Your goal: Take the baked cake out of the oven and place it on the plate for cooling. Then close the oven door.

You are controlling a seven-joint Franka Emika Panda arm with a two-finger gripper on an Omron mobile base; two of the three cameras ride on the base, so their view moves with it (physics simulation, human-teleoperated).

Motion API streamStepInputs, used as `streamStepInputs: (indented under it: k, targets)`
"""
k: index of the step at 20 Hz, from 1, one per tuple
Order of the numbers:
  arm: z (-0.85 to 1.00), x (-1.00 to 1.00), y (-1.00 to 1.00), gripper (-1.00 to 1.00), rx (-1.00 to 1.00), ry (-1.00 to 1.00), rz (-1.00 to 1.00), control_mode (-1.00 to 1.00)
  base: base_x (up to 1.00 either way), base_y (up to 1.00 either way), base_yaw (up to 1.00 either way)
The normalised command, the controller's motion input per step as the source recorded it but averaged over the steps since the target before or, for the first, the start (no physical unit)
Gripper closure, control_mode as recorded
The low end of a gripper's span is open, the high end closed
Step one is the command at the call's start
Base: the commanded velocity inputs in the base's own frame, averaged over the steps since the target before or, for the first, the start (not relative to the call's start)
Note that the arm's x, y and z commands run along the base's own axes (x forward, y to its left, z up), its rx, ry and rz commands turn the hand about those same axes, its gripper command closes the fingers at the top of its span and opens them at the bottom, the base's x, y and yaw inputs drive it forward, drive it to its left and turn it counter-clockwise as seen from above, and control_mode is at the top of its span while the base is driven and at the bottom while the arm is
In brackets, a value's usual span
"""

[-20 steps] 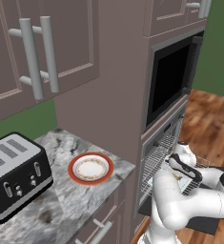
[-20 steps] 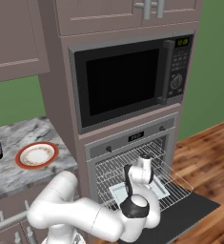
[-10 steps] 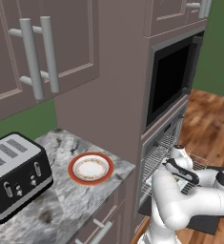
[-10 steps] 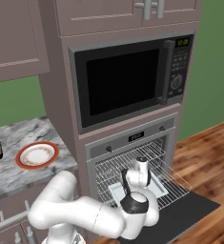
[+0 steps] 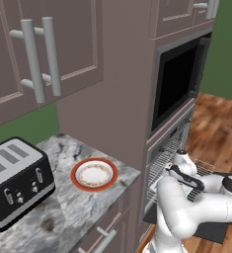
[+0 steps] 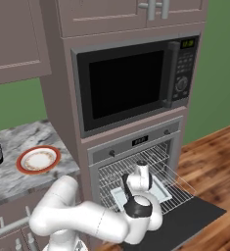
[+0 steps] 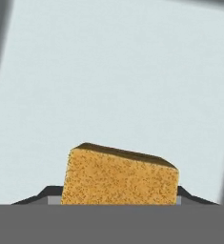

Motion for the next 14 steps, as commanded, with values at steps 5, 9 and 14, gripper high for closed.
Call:
streamStepInputs:
  k: [5, 9, 14]
  targets:
    - [-0.29, -0.28, -0.42, 1.0, 0.0, -0.21, 0.0, -1.0, 0.0, 0.0, 0.0]
    - [-0.13, -0.17, -0.33, 1.0, 0.0, -0.21, 0.0, -1.0, 0.0, 0.0, 0.0]
    - [0.19, -0.25, -0.25, 1.0, 0.0, -0.23, 0.0, -1.0, 0.0, 0.0, 0.0]
